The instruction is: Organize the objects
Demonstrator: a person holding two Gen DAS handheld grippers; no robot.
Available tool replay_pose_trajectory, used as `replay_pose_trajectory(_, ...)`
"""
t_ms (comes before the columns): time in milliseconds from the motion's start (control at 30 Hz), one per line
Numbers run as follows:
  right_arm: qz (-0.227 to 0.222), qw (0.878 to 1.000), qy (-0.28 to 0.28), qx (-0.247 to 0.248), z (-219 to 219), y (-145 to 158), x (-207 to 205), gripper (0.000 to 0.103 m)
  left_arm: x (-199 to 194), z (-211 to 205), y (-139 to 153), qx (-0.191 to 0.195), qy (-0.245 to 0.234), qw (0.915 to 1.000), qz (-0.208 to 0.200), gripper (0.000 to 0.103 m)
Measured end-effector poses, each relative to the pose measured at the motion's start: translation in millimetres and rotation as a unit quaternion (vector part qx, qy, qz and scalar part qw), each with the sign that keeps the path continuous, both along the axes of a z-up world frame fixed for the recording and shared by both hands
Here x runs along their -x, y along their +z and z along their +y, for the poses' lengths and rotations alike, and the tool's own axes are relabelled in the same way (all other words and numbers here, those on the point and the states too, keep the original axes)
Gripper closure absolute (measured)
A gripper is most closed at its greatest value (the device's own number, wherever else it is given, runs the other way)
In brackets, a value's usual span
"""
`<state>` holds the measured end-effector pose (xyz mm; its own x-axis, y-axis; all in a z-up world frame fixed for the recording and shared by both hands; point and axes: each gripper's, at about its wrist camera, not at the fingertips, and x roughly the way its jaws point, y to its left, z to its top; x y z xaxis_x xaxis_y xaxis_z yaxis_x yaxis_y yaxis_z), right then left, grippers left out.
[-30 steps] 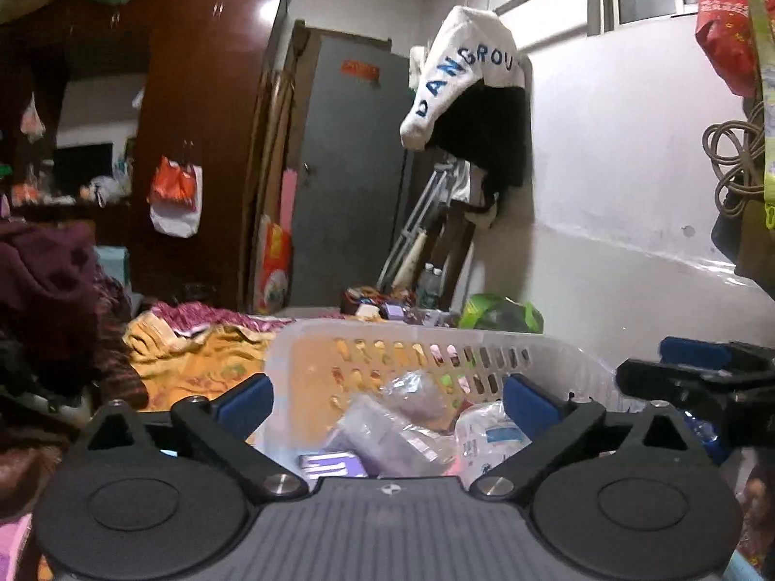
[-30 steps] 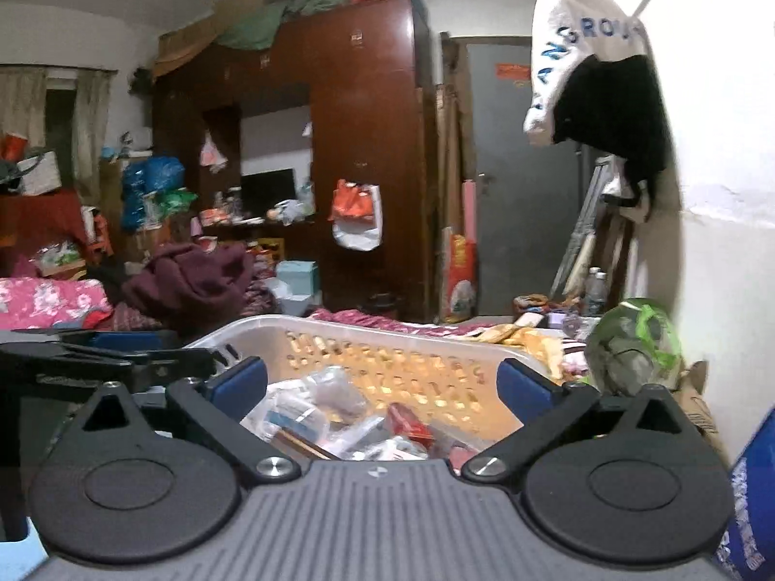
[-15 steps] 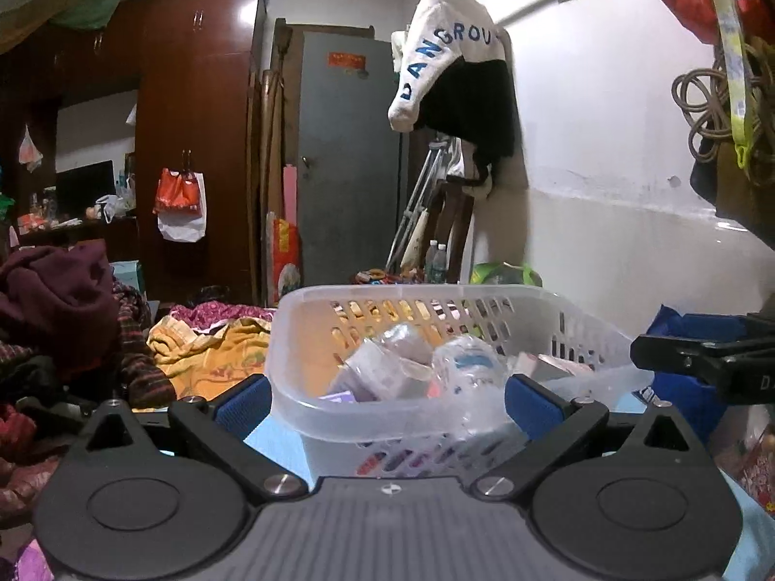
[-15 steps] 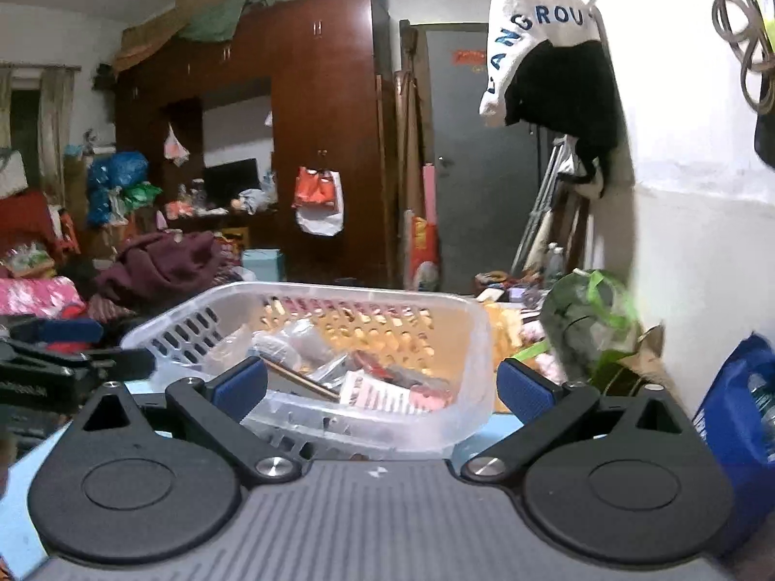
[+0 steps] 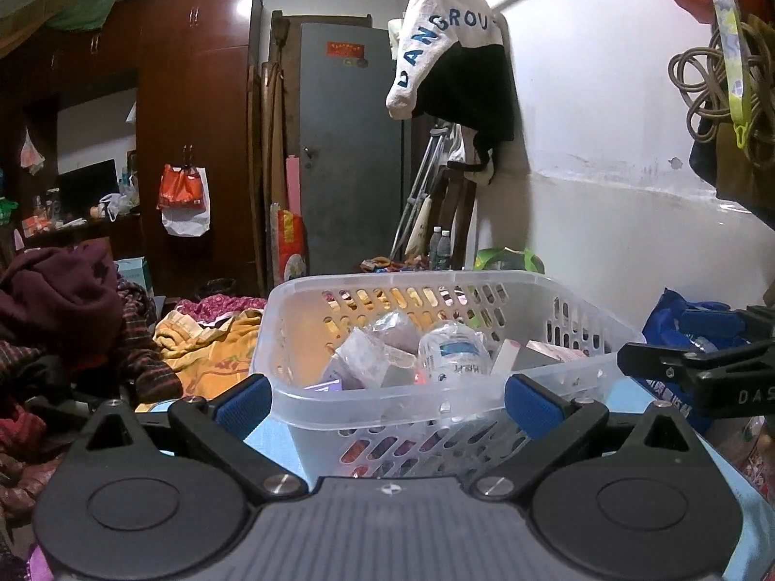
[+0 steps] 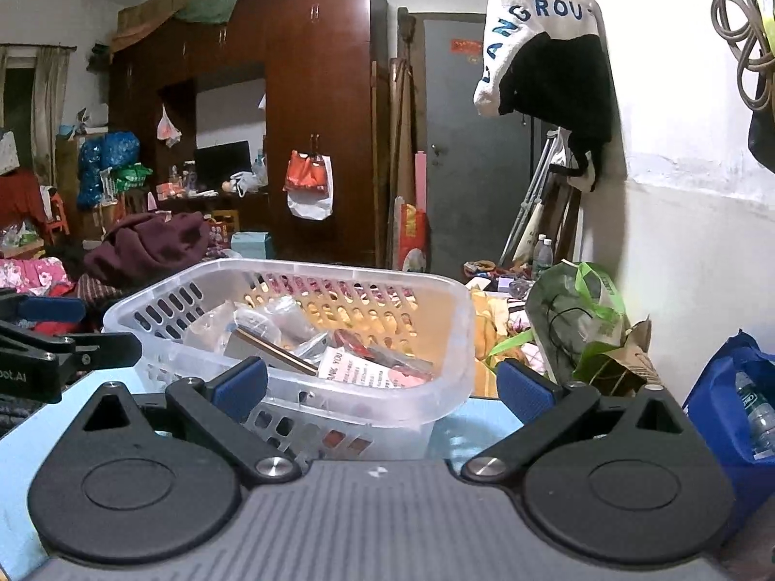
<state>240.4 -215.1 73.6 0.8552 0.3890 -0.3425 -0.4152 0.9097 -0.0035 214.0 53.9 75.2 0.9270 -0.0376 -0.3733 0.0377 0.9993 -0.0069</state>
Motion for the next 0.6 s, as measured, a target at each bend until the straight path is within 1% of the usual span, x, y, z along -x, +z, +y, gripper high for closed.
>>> replay_pose_trajectory(133,-0.005,1.000,0.002,0.001,0.2,1.0,1.5,0.000,1.0,-1.0,0.4,0.004,0.001,1.0000,0.000,0.000)
replay_pose_trajectory(433,-0.007,1.000,0.005,-0.001,0.2,1.3,5.4,0.000,2.5,-3.4,-0.6,-0.002,0.005,1.0000,0.001,0.000)
replay_pose_trajectory(600,0.002,1.000,0.004,-0.017,-4.5,0.3,3.1,0.000,3.5,-4.5,-1.1,-0.002,0.005,1.0000,0.003,0.000)
